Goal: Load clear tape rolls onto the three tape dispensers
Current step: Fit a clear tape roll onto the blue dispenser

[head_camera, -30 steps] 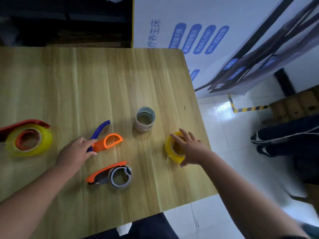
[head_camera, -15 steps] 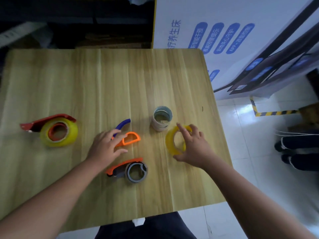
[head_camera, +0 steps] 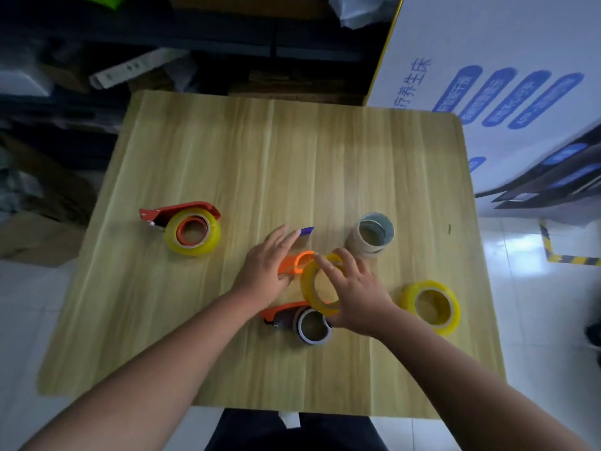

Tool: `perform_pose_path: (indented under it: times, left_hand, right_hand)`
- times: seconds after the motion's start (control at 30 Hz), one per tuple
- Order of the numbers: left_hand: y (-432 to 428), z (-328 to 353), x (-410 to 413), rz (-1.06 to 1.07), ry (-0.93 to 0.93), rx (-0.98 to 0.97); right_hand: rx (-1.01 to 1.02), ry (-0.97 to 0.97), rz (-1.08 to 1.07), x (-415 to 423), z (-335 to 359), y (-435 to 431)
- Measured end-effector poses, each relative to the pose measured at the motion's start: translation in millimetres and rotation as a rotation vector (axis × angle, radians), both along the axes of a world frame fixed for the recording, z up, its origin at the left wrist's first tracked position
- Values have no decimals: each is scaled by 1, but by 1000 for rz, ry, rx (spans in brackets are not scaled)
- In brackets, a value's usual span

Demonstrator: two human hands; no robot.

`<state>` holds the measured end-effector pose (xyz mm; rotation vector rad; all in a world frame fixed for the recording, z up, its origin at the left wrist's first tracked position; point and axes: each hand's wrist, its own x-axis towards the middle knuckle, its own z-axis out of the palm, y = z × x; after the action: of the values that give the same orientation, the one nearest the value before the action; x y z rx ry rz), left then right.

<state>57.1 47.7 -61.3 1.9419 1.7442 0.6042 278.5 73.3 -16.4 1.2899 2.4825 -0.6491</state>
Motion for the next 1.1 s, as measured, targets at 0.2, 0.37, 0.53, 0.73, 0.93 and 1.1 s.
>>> perform_pose_path:
  times: [0.2,0.37,0.53,0.73,0.93,1.1]
  left_hand:
    - [-16,1,-6,54,-210,-12]
    - [-15,18,7,93,-452,-180]
    - [-7,18,8,180,-441,-249]
    - [-6,13,18,267,-439,-184]
    - [-17,-4,3,363,-257,-75]
    - [-33,-22,3,512,-206,-128]
  right_hand:
    - [-18,87,108,-1,4,3]
    - [-283,375,-62,4,-4,9]
    - [-422,475,-235,-6,-5,1]
    - [-187,442,-434,-30,-11,-4]
    - [-50,227,-258,-32,-15,20]
    - [-32,60,-46,-45,-27,35]
